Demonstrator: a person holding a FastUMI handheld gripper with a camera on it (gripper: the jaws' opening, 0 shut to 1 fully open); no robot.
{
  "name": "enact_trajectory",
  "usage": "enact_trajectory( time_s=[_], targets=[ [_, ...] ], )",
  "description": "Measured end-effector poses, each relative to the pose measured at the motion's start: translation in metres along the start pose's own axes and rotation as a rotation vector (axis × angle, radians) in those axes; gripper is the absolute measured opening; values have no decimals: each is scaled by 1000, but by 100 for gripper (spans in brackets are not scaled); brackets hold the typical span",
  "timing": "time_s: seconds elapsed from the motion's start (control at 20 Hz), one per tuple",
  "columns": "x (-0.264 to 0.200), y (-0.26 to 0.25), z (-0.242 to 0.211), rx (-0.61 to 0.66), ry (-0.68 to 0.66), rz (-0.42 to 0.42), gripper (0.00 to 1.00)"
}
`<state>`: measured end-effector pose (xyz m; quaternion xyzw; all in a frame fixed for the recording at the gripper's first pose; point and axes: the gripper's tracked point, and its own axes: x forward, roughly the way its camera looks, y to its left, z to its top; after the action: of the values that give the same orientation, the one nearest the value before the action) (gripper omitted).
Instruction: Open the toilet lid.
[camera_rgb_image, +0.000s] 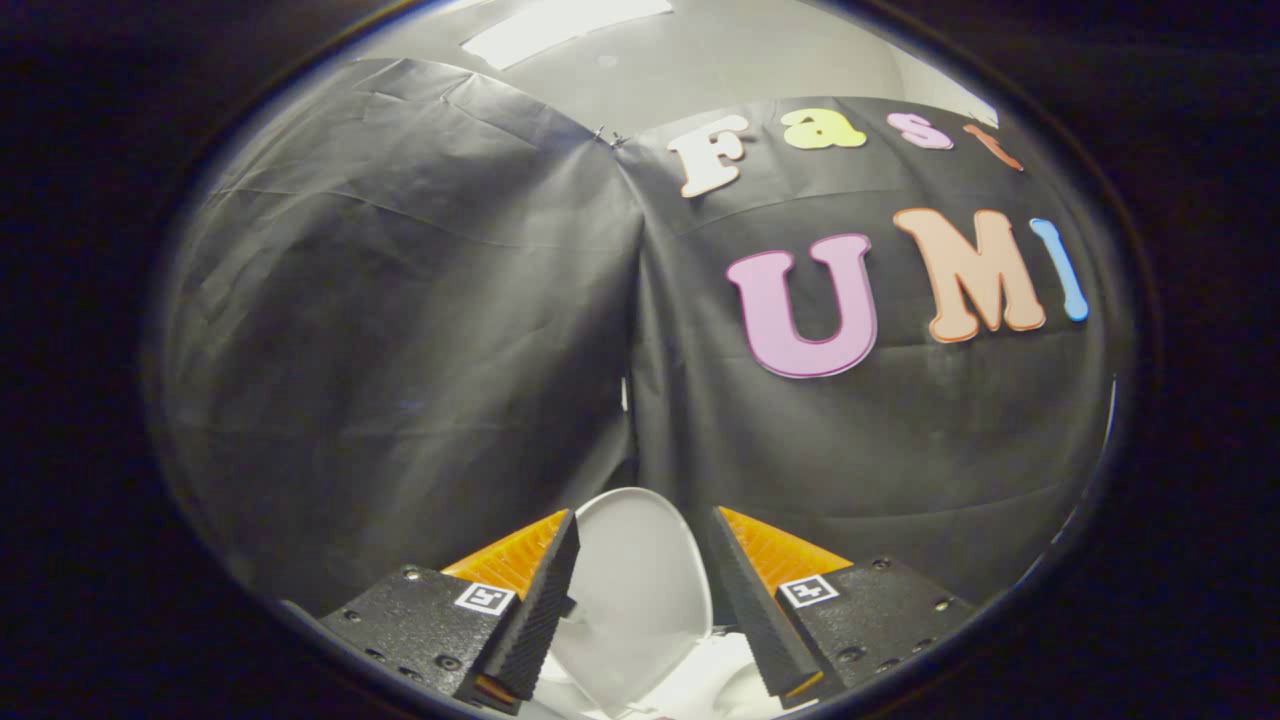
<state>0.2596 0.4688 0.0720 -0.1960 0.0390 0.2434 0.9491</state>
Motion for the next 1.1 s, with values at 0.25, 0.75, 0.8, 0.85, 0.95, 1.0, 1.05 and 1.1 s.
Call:
enact_trajectory(
  time_s=[0.25,0.75,0.8,0.85,0.95,1.0,1.05,1.1],
  targets=[
    [-32,-71,2,9,-14,-88,81],
    [-94,-200,-19,119,-46,-188,81],
    [-103,-214,-21,135,-51,-195,80],
    [-114,-226,-25,149,-57,-206,80],
    [-132,-255,-32,169,-67,-247,80],
    [-141,-267,-36,179,-70,-265,80],
    [-148,-279,-42,189,-70,-283,80],
    [-156,-291,-47,199,-68,-301,80]
  ],
)
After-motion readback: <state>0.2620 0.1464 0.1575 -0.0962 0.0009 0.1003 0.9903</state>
